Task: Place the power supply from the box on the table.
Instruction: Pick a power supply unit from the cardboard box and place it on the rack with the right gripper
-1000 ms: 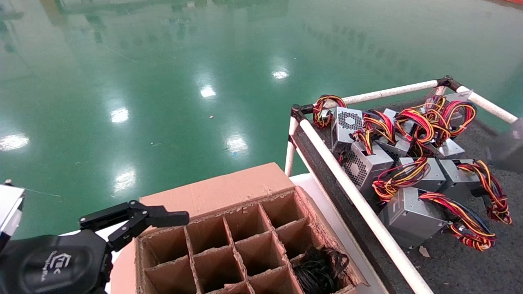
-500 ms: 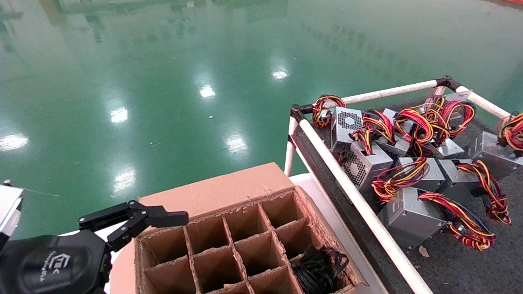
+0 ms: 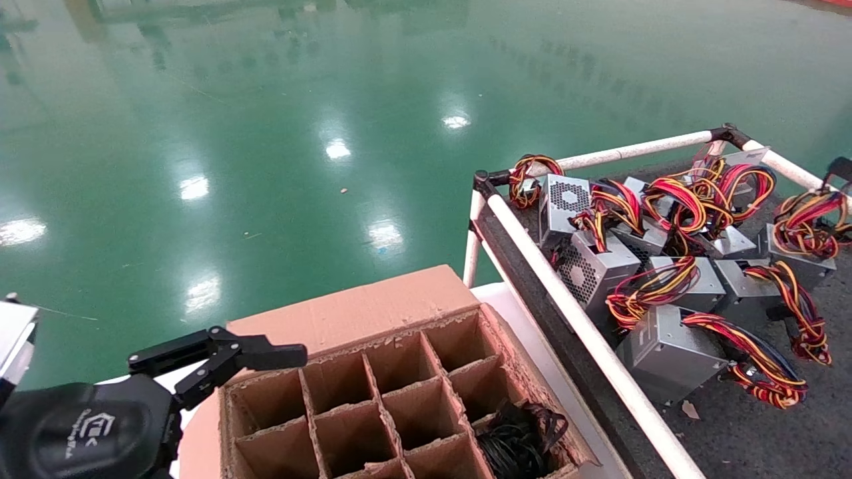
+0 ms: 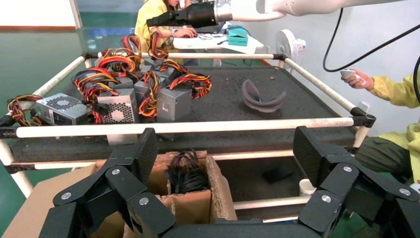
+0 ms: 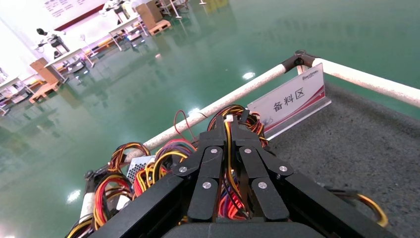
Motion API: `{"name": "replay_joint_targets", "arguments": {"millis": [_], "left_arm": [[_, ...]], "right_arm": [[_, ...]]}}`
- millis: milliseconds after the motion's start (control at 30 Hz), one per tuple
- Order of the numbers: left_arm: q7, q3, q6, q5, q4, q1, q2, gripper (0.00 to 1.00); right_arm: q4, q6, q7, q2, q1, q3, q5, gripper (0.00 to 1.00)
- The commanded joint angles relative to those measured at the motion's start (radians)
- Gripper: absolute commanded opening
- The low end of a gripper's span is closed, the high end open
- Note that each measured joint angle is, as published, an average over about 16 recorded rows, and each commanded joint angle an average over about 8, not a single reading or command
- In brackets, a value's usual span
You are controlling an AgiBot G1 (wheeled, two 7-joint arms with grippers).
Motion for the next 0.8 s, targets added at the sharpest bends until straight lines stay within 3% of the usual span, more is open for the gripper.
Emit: {"name": "replay_joint_targets", "arguments": {"millis": [33, 667, 733, 800], "left_arm": [[0.000, 0.000, 0.000, 0.000, 0.000, 0.000, 0.000, 1.00], [0.000, 0.000, 0.000, 0.000, 0.000, 0.000, 0.000, 1.00], [0.000, 0.000, 0.000, 0.000, 0.000, 0.000, 0.000, 1.00], [0.000, 0.000, 0.000, 0.000, 0.000, 0.000, 0.000, 1.00]], "right_arm": [[-0.007, 0.016, -0.007, -0.015, 0.005, -0.001, -0.002, 0.00], [-0.039, 0.066, -0.014, -0.073, 0.045, -0.008, -0.011, 0.01], [-0.042, 0.067, -0.015, -0.077, 0.042, -0.011, -0.015, 0.15], [-0.045, 0.068, -0.015, -0.079, 0.040, -0.015, -0.022, 0.40]]}}
